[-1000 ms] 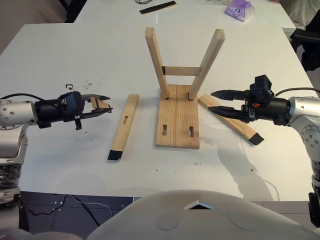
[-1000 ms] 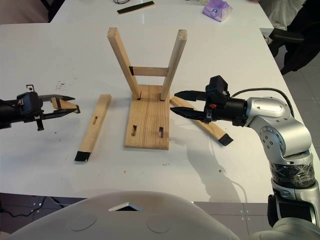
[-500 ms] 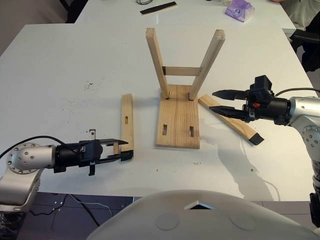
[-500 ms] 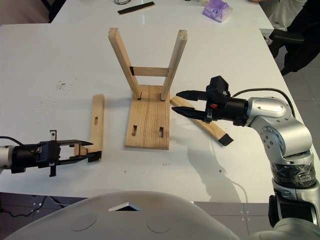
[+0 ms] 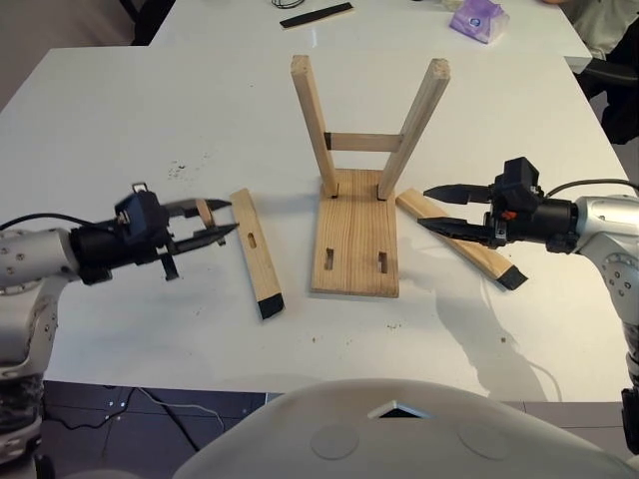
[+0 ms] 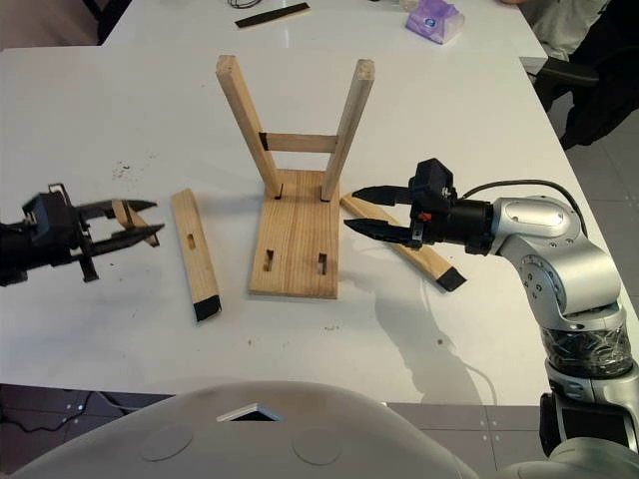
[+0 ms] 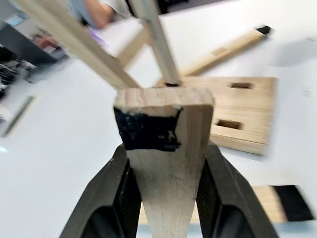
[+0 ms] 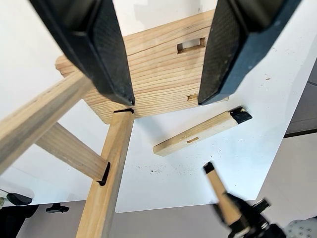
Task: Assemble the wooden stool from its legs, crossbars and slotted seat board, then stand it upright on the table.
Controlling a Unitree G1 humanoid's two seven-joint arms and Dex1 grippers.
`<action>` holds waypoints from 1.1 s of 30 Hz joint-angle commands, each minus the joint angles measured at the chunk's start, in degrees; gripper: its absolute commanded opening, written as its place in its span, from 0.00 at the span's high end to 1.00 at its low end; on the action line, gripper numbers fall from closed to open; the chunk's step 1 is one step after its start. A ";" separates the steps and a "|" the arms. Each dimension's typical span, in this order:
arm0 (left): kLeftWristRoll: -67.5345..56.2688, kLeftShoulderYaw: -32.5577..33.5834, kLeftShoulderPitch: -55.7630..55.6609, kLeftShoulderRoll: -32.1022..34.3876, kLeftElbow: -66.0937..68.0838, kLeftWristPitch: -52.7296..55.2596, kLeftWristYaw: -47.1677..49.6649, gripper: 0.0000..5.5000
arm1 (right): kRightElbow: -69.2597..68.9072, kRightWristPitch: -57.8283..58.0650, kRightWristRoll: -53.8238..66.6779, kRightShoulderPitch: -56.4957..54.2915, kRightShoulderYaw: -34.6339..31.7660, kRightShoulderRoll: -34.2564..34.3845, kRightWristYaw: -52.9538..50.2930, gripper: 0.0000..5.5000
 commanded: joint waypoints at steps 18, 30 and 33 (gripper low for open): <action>-5.00 -2.11 -7.95 -9.99 9.56 5.06 3.35 0.76 | -0.57 0.04 -0.83 -0.89 1.73 -0.17 -0.76 0.57; -2.85 -3.47 -1.26 -14.58 9.43 3.64 2.67 0.76 | 1.28 -0.53 -1.40 -3.28 2.90 -0.61 1.09 0.57; -1.73 -3.88 -1.25 -15.31 10.19 2.21 2.30 0.76 | 1.54 -0.94 -1.70 -3.14 2.89 -0.77 1.58 0.57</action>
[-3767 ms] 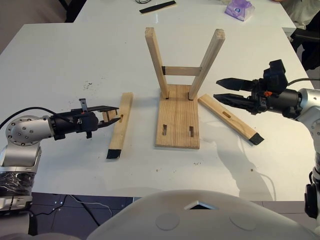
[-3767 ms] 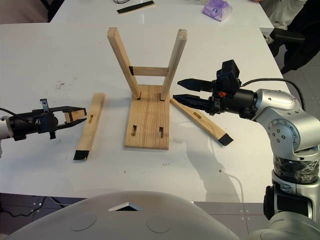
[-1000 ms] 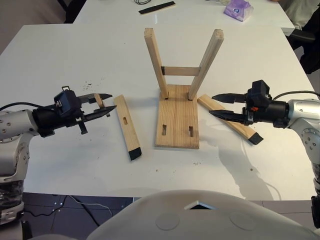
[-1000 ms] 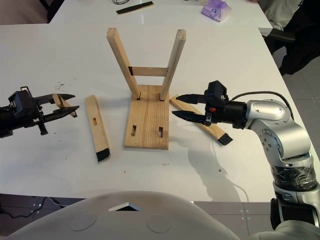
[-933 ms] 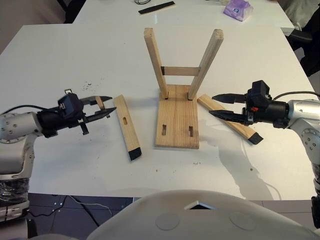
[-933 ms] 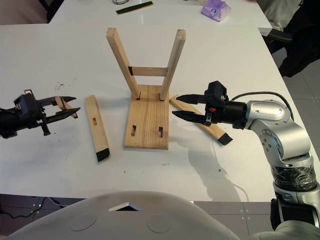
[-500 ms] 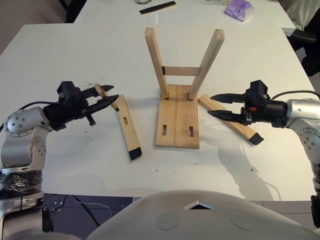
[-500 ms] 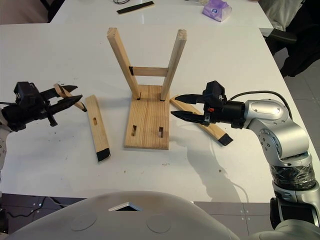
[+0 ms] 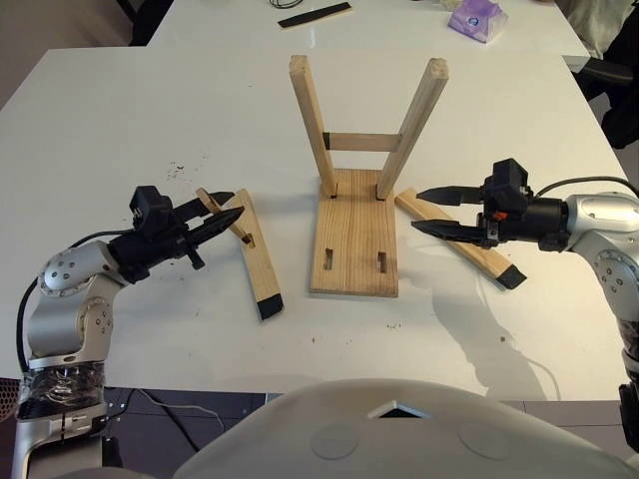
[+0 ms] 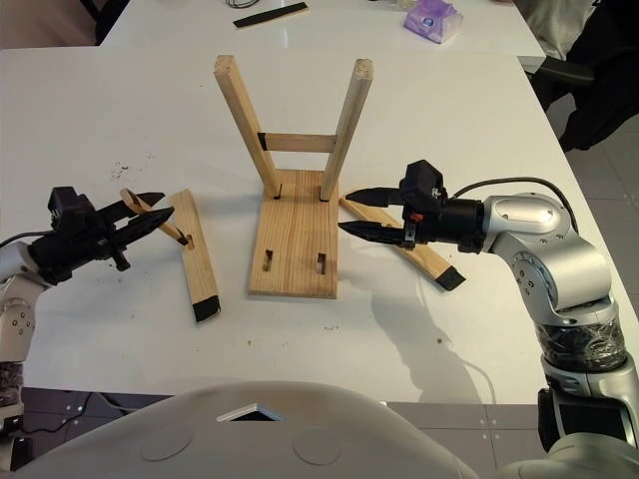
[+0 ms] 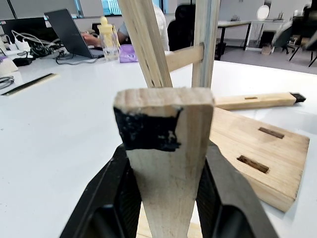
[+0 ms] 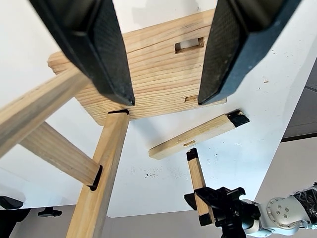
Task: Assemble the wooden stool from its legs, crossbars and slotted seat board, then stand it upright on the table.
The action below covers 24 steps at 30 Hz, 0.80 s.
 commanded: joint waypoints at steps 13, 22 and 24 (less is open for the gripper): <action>4.97 -3.28 -0.62 -1.90 3.31 -6.74 -2.42 0.76 | 2.09 -1.47 -1.51 -2.37 0.57 -0.77 2.59 0.57; 9.42 -7.03 -1.74 -2.04 10.28 -14.34 -4.91 0.76 | 2.24 -1.53 -1.90 -3.14 1.31 -0.53 2.89 0.57; 9.86 -7.30 -1.24 -1.87 11.91 -15.65 -5.21 0.76 | 2.38 -1.39 -1.77 -3.71 1.42 -0.54 3.05 0.57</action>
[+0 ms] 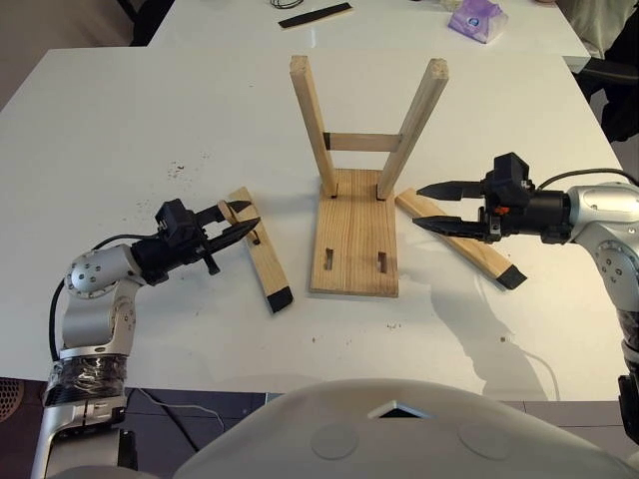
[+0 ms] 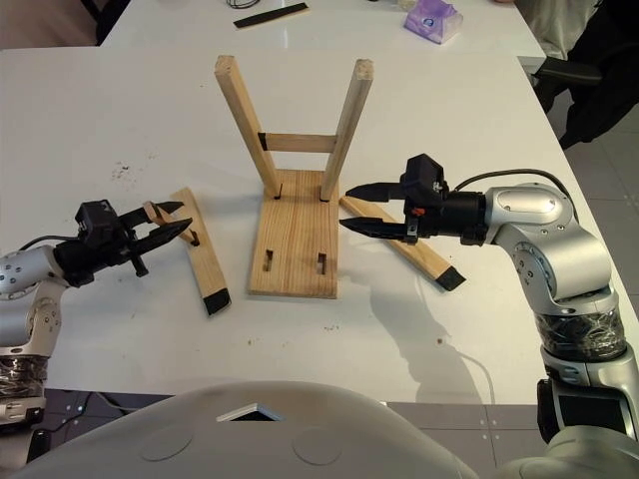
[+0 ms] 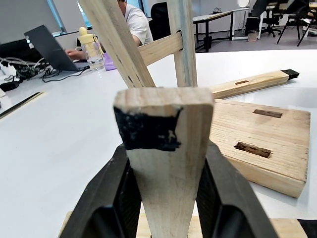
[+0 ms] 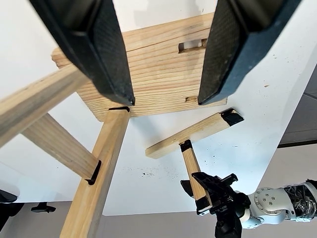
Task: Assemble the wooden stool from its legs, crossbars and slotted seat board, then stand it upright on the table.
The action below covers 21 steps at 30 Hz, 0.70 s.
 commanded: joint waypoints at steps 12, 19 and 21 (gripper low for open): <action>4.17 -8.53 2.83 4.78 7.37 8.67 -3.29 0.76 | 0.74 0.00 -0.46 -2.41 1.05 -0.58 1.55 0.57; 2.91 -12.02 -2.38 7.44 5.89 19.11 0.27 0.76 | 1.56 -0.65 -1.09 -2.80 1.80 -0.34 1.71 0.57; 2.21 -12.47 -3.15 7.36 5.87 20.74 0.39 0.76 | 1.75 -0.85 -1.35 -2.94 2.07 -0.21 1.77 0.57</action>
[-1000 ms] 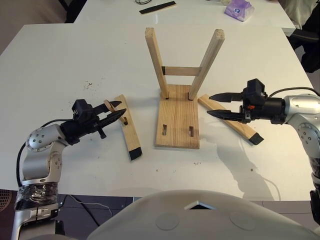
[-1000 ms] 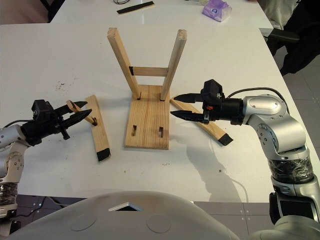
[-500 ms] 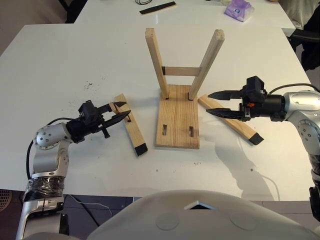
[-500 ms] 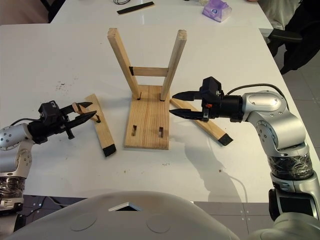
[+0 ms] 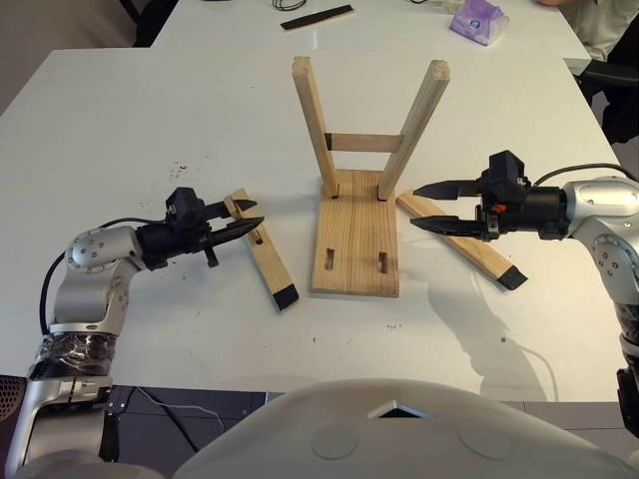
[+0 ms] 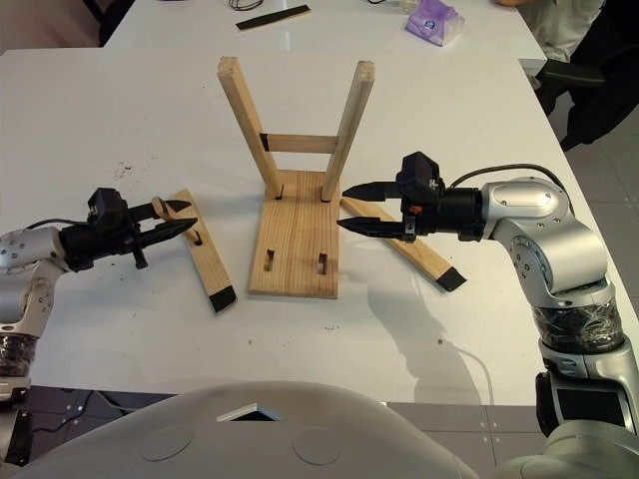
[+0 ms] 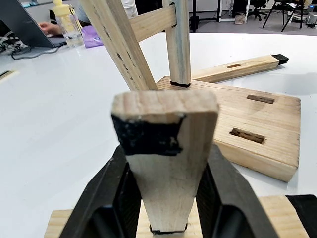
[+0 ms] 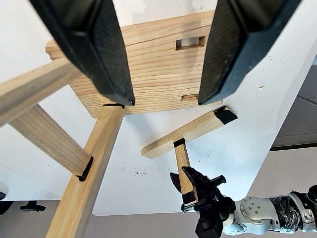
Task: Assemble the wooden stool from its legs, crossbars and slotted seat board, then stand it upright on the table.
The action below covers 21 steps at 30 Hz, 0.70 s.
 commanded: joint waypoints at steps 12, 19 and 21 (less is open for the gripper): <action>2.56 -5.20 12.83 -3.03 -0.79 5.55 4.16 0.76 | 1.38 -0.83 -1.34 -2.15 1.01 -0.48 1.84 0.57; 5.33 -6.23 12.06 -4.08 0.55 6.47 10.80 0.70 | 3.17 -1.18 -2.03 -3.84 1.75 -0.19 2.86 0.57; 10.13 -7.14 10.54 -5.05 3.06 2.49 14.35 0.64 | 3.39 -1.22 -2.14 -3.99 1.75 -0.22 3.03 0.57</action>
